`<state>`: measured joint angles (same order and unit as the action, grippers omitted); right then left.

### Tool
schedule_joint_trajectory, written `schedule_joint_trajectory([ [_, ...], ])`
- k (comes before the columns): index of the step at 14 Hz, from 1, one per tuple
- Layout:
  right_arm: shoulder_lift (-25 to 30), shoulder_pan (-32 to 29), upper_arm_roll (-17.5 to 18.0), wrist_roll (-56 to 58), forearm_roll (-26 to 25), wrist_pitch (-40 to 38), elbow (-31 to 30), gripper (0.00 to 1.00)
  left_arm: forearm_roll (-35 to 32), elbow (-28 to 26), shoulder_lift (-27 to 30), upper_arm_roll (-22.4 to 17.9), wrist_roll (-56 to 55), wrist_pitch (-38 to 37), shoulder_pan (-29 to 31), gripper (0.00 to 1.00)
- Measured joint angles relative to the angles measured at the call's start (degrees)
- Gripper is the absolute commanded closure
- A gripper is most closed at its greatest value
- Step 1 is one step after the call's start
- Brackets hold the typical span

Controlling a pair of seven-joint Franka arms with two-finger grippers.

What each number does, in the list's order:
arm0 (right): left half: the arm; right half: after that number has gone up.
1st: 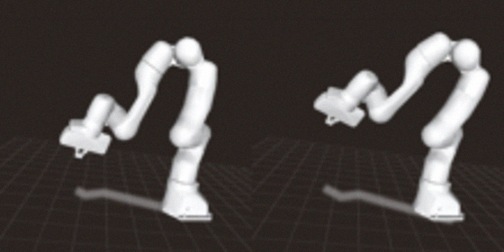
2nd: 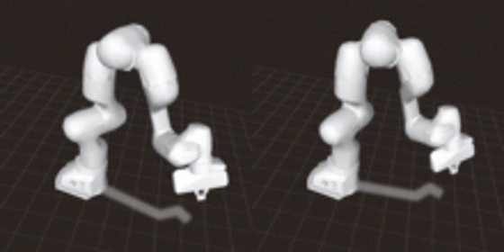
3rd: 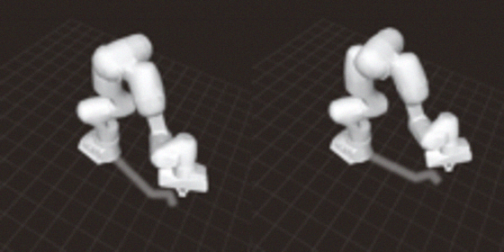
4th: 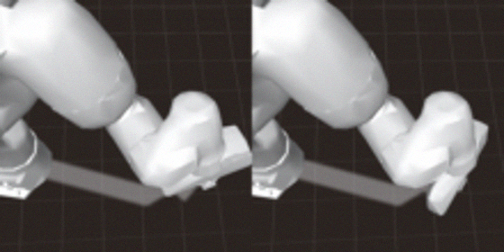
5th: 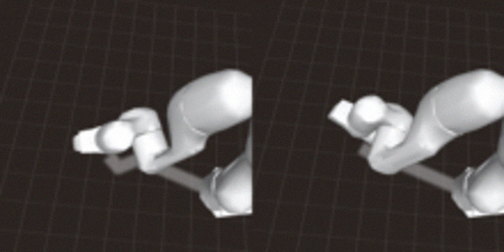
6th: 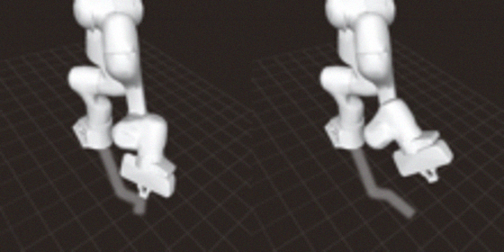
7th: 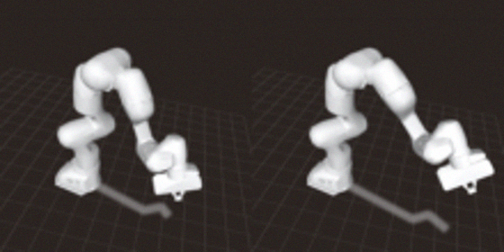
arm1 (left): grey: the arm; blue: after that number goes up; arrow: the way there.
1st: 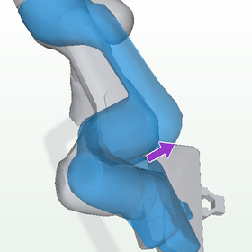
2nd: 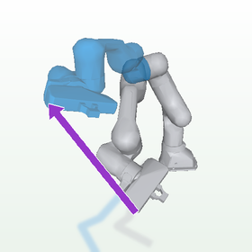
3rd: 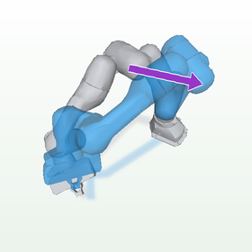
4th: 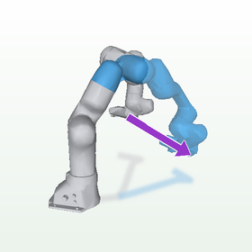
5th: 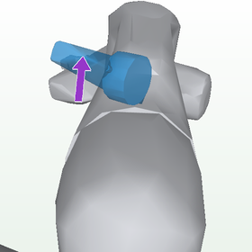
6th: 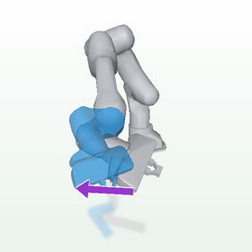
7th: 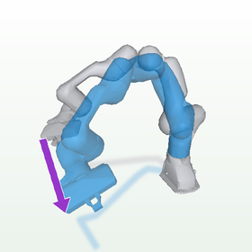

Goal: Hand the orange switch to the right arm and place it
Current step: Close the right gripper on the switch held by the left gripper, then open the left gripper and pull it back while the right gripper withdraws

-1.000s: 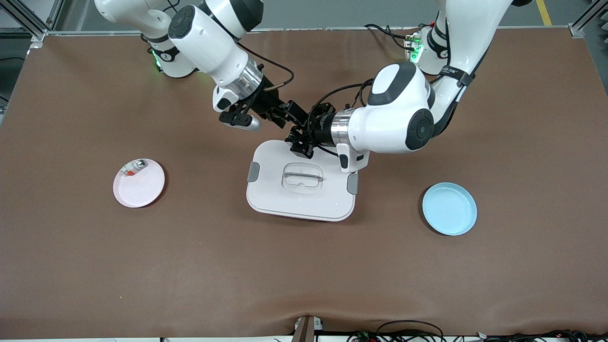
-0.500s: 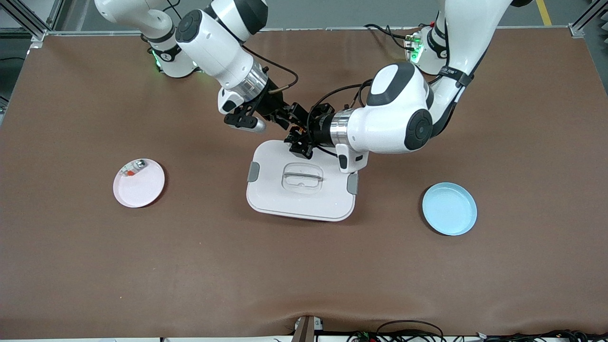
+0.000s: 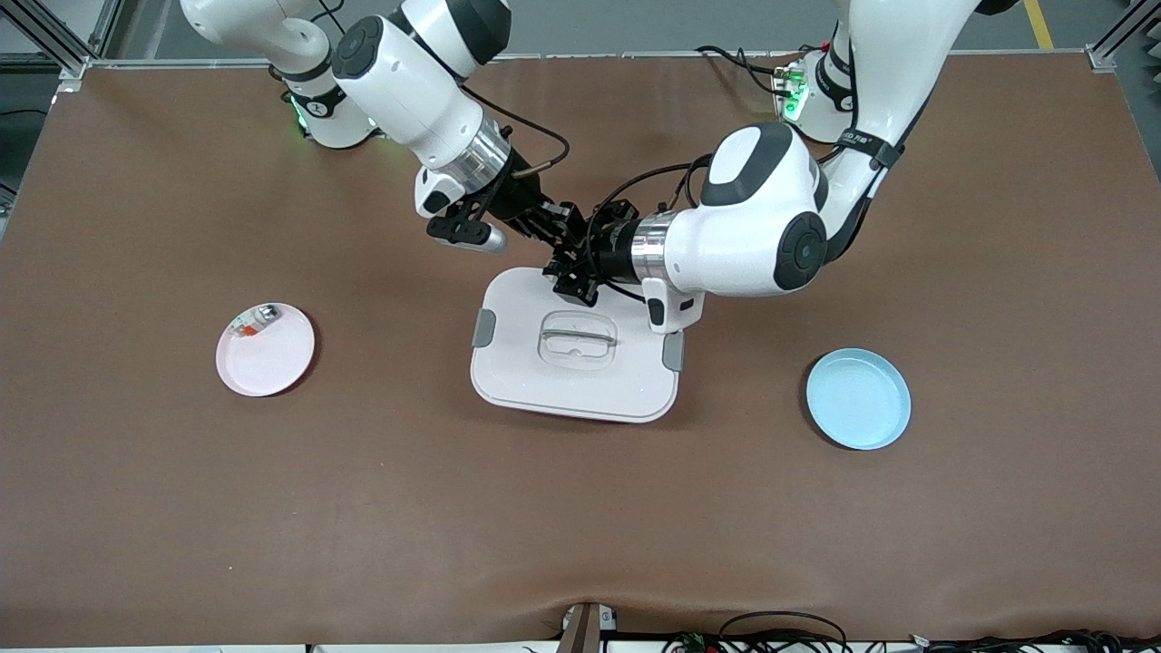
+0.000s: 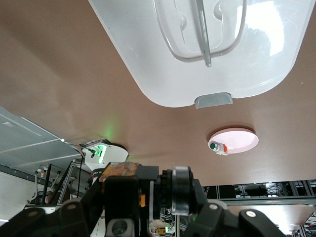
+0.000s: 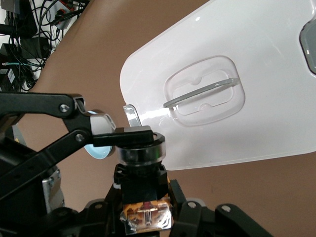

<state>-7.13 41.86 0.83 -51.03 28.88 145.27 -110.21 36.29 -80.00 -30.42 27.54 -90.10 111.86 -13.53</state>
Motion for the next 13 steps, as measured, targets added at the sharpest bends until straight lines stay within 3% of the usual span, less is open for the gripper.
schedule_joint_trajectory([
  [1, 0.00, 0.00, -0.01, 0.01, 0.00, 0.00, 0.02, 1.00, 0.00, 0.03, 0.00, 0.00, 0.05, 0.00, 0.00, 0.00],
  [8, -0.02, 0.01, -0.20, -0.06, 0.00, -2.61, 1.01, 1.00, 0.00, 0.83, 0.18, -0.07, 0.21, 0.45, 0.08, 0.00],
  [13, 0.18, -2.57, -1.58, 3.19, -0.07, -21.02, 9.09, 1.00, -0.47, 3.37, 1.43, -2.49, 2.05, 0.85, 3.04, 0.00],
])
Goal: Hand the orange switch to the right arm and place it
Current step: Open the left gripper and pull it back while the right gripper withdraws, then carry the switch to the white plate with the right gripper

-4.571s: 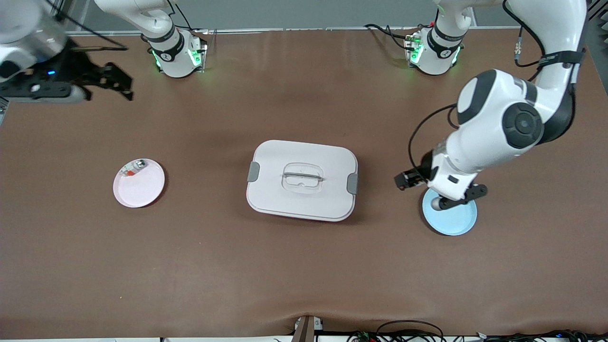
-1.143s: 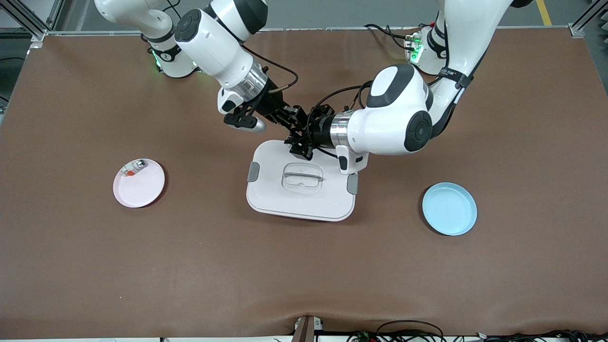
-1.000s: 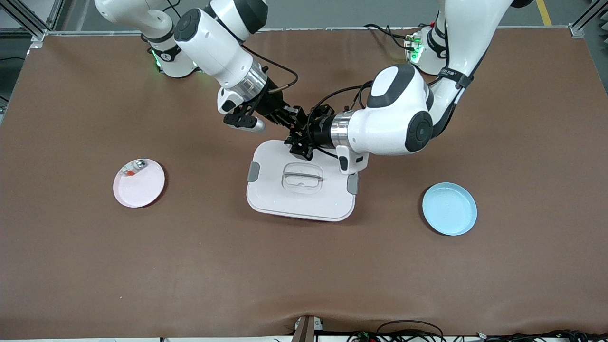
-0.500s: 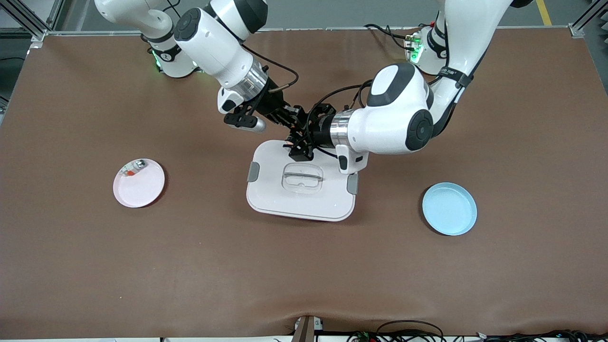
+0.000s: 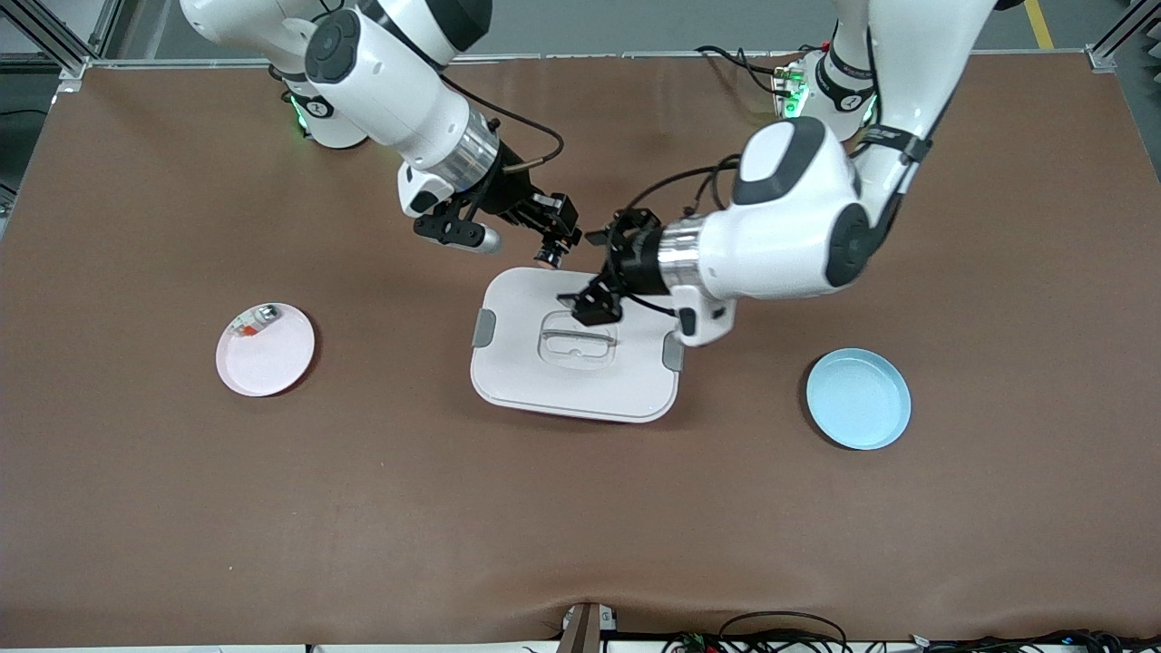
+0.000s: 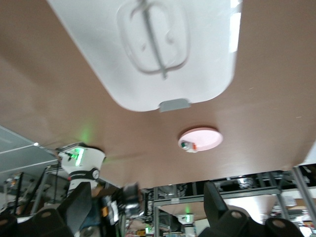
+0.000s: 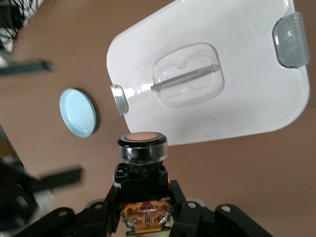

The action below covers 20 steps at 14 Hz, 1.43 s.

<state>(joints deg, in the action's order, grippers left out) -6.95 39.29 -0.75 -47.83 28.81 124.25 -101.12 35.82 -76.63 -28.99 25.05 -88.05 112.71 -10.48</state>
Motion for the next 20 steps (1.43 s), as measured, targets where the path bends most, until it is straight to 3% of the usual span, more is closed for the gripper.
schedule_joint_trajectory([
  [3, 0.74, -3.05, -0.09, 6.17, -1.46, -10.85, 3.57, 1.00, -7.14, 0.57, 1.61, -1.81, 3.80, -0.12, 2.80, 0.00],
  [7, 3.01, -5.48, -0.16, 12.77, -10.13, -21.88, 4.09, 1.00, -27.04, 0.65, 3.78, -2.31, 3.97, -0.34, 2.85, 0.00],
  [11, 6.16, -12.86, -0.54, 30.81, -14.92, -31.11, 3.18, 1.00, -40.91, 0.45, 3.88, -2.92, 10.63, -3.18, 3.86, 0.00],
  [16, 9.41, -26.23, -0.77, 62.65, -19.32, -31.00, -3.97, 1.00, -45.61, 0.37, 4.00, -3.19, 29.26, -9.54, 9.53, 0.00],
  [20, 9.36, -34.06, -0.87, 83.37, -24.94, -19.13, -11.69, 1.00, -45.69, 0.47, 6.82, -3.24, 42.33, -14.34, 14.04, 0.00],
])
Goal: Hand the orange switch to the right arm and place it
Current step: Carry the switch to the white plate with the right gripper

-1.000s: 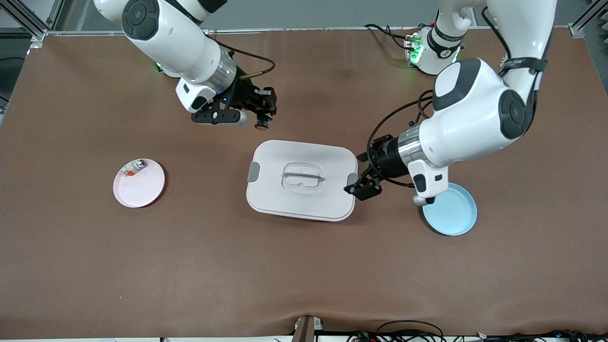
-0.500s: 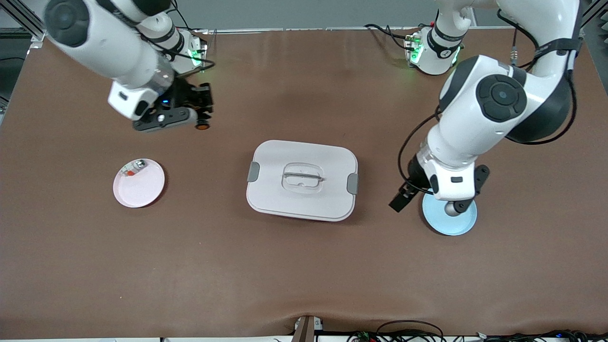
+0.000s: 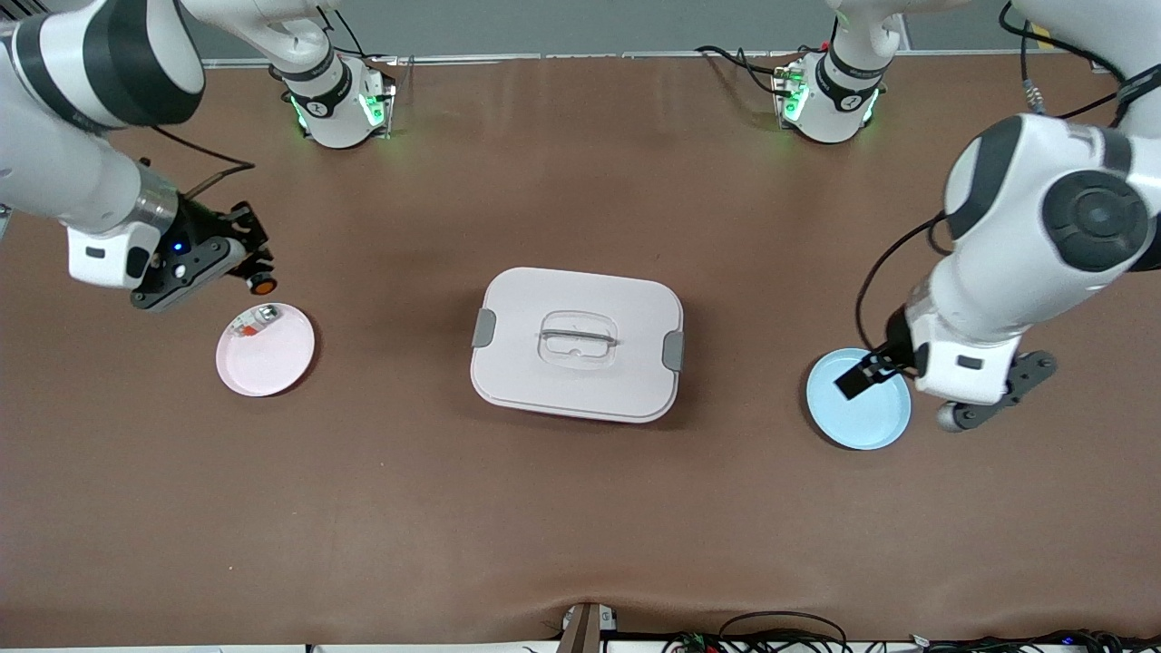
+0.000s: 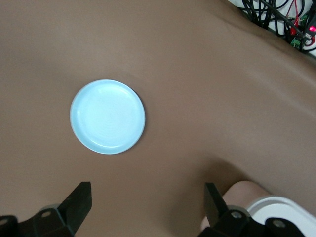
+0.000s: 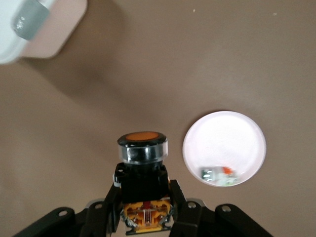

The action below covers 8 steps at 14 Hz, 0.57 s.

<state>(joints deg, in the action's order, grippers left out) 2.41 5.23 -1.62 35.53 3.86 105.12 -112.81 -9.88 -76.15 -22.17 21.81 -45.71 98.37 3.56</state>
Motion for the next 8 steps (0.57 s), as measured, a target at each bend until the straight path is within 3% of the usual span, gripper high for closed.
schedule_joint_trajectory([
  [5, -0.86, -3.03, 0.13, 16.69, -5.87, 19.87, -11.65, 1.00, 0.01, 0.02, 5.50, 0.11, 12.91, -5.81, 4.65, 0.00],
  [8, -5.04, -4.79, 0.18, 24.50, -9.31, 26.21, -13.45, 1.00, 0.57, -1.07, 8.77, -0.75, 17.17, -7.65, 4.16, 0.00],
])
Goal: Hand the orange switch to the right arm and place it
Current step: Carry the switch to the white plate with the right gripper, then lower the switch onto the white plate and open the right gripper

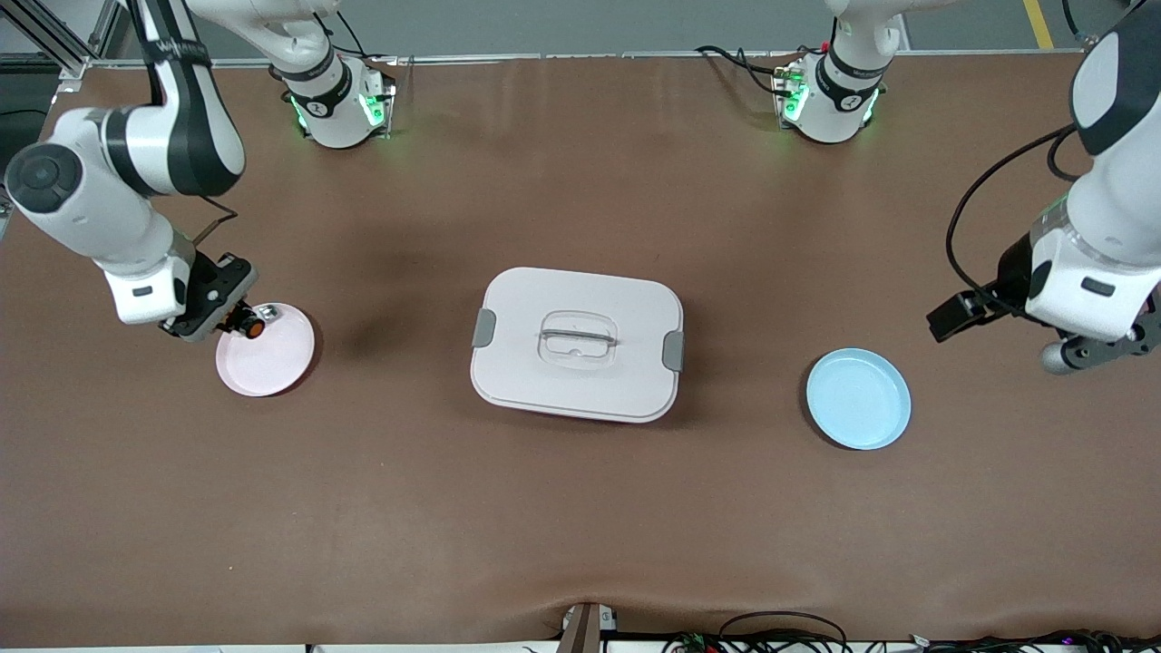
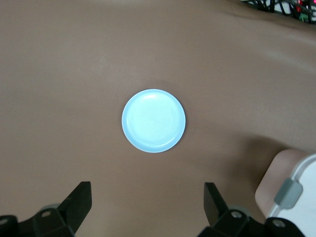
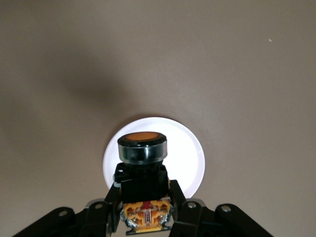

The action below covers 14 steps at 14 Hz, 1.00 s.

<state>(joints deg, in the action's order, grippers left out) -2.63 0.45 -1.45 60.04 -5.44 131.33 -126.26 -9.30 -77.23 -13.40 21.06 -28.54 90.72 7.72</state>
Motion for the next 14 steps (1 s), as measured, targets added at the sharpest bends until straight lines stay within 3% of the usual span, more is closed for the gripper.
schedule_joint_trajectory([
  [6, -10.13, -5.06, 0.03, 15.03, -0.30, 10.85, -0.05, 1.00, 6.71, -8.66, 9.39, -11.39, 8.86, -0.53, -5.58, 0.00],
  [14, -15.07, -6.16, 0.07, 21.87, -0.32, 16.07, -1.48, 1.00, 7.20, -12.20, 11.95, -11.67, 9.68, -0.52, -6.58, 0.00],
])
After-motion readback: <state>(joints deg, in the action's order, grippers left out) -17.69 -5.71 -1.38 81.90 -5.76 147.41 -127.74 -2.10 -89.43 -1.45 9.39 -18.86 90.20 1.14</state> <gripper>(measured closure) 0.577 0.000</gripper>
